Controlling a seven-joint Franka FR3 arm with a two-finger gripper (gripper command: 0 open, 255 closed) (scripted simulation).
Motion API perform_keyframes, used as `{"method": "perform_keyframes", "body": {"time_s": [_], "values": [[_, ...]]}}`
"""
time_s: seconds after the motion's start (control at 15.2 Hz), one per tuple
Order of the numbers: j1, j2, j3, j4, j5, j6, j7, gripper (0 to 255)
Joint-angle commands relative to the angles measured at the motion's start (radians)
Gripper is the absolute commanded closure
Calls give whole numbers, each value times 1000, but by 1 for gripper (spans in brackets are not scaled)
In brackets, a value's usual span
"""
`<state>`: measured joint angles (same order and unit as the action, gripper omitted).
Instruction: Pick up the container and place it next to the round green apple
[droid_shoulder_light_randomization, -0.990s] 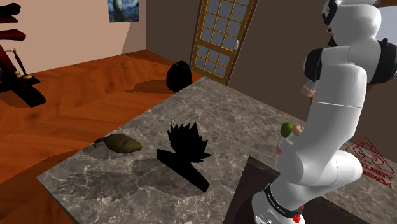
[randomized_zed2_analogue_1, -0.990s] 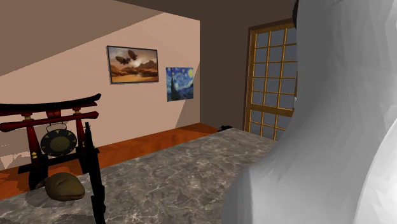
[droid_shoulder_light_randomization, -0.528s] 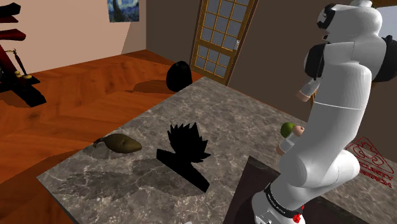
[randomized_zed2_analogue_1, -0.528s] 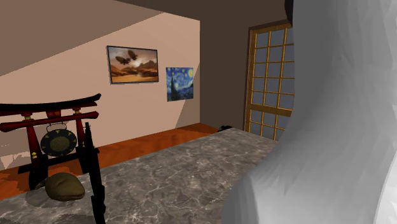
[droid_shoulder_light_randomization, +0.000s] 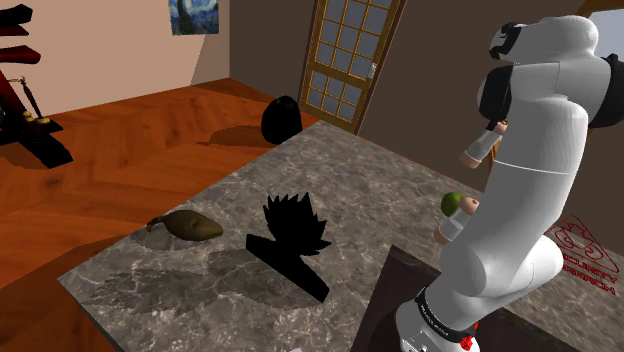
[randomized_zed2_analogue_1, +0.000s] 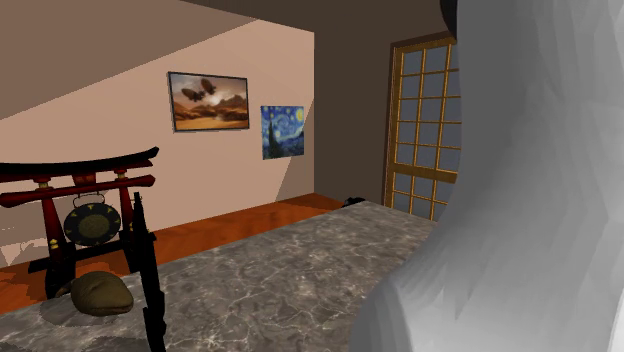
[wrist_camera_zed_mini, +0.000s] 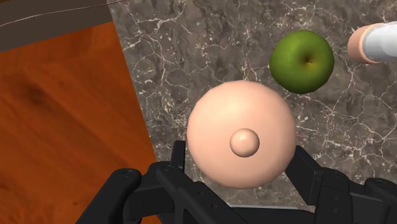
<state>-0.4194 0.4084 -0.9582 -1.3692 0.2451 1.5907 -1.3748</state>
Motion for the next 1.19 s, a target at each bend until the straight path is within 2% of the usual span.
{"method": "perform_keyframes", "body": {"time_s": [0.0, 1.12], "values": [[13, -6, -1, -37, -4, 31, 3, 255], [50, 5, 12, -261, 13, 255, -4, 255]]}}
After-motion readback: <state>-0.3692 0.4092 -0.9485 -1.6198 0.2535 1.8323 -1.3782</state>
